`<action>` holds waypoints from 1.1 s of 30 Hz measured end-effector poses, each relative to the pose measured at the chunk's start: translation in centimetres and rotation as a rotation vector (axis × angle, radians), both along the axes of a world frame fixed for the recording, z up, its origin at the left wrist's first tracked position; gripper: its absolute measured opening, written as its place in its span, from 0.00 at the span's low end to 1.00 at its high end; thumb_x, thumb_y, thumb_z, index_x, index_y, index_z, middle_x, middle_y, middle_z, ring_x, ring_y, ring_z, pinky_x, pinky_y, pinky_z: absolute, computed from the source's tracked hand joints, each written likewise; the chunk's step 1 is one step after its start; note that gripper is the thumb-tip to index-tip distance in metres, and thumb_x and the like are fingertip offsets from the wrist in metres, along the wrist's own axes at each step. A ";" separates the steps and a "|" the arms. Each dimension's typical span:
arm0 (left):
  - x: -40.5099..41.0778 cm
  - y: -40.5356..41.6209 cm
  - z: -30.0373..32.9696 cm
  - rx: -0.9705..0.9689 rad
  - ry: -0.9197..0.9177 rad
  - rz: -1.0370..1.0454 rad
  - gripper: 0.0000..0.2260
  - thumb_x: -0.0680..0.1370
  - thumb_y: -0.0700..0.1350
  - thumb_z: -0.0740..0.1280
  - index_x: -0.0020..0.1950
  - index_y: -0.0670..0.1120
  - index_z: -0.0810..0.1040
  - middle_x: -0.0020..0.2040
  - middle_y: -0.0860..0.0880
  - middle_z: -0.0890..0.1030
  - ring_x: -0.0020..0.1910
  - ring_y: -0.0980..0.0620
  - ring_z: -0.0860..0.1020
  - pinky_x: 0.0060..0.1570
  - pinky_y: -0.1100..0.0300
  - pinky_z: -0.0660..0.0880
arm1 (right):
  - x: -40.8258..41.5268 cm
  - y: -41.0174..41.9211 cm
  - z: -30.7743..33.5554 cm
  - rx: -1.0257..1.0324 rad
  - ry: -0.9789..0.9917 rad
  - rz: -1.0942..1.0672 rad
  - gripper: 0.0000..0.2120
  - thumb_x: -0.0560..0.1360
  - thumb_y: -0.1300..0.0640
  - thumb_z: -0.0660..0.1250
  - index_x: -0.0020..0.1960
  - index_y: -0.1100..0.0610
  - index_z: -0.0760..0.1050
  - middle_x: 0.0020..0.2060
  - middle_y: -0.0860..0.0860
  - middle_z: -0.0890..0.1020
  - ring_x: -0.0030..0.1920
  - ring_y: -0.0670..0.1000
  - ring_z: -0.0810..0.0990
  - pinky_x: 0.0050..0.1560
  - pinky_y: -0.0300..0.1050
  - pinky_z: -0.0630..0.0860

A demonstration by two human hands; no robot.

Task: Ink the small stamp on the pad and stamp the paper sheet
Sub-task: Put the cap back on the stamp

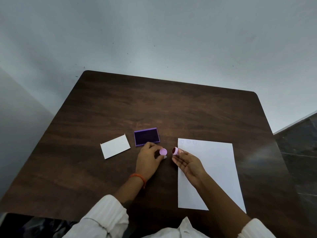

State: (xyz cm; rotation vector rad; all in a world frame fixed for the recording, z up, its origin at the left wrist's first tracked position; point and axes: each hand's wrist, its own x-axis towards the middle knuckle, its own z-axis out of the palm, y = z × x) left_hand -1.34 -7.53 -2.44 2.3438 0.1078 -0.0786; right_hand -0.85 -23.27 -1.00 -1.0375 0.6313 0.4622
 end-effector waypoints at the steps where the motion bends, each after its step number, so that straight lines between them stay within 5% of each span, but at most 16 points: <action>1: 0.0 0.1 0.3 -0.012 -0.010 -0.009 0.15 0.71 0.46 0.72 0.57 0.48 0.78 0.56 0.49 0.77 0.50 0.55 0.74 0.53 0.63 0.71 | 0.1 0.1 0.3 -0.038 -0.036 0.015 0.05 0.73 0.63 0.66 0.47 0.57 0.80 0.46 0.55 0.84 0.47 0.54 0.84 0.48 0.44 0.81; 7: -0.2 0.1 2.8 -0.054 -0.113 -0.041 0.13 0.71 0.43 0.71 0.55 0.46 0.79 0.54 0.47 0.81 0.52 0.53 0.77 0.54 0.64 0.70 | 0.6 0.9 2.4 -0.605 -0.429 0.234 0.09 0.70 0.57 0.71 0.49 0.55 0.78 0.47 0.53 0.82 0.48 0.51 0.81 0.49 0.44 0.81; 10: -0.2 -0.2 3.6 -0.059 -0.143 -0.044 0.12 0.72 0.43 0.70 0.55 0.45 0.79 0.53 0.46 0.82 0.51 0.53 0.77 0.51 0.68 0.67 | 0.8 1.2 3.0 -0.774 -0.598 0.296 0.11 0.69 0.56 0.72 0.50 0.56 0.78 0.44 0.49 0.81 0.44 0.47 0.80 0.44 0.32 0.77; 19: -0.3 -0.1 4.8 -0.098 -0.163 -0.040 0.13 0.71 0.43 0.72 0.54 0.46 0.80 0.50 0.47 0.83 0.46 0.59 0.75 0.46 0.75 0.65 | 0.9 1.3 3.6 -0.763 -0.649 0.321 0.09 0.69 0.56 0.72 0.49 0.56 0.79 0.44 0.51 0.82 0.44 0.47 0.80 0.42 0.30 0.76; 28: -0.5 0.1 5.6 -0.122 -0.157 -0.073 0.12 0.70 0.44 0.72 0.53 0.45 0.80 0.48 0.46 0.84 0.46 0.55 0.79 0.48 0.71 0.71 | 1.1 0.5 3.9 -0.679 -0.594 0.389 0.08 0.69 0.55 0.72 0.47 0.56 0.80 0.41 0.50 0.82 0.41 0.46 0.81 0.36 0.27 0.76; 33: -0.4 0.2 5.8 -0.121 -0.148 -0.081 0.12 0.70 0.45 0.72 0.53 0.45 0.80 0.49 0.45 0.84 0.46 0.56 0.78 0.48 0.69 0.72 | 1.1 0.6 3.6 -0.614 -0.527 0.393 0.11 0.70 0.53 0.71 0.47 0.59 0.79 0.41 0.56 0.84 0.40 0.50 0.84 0.39 0.34 0.81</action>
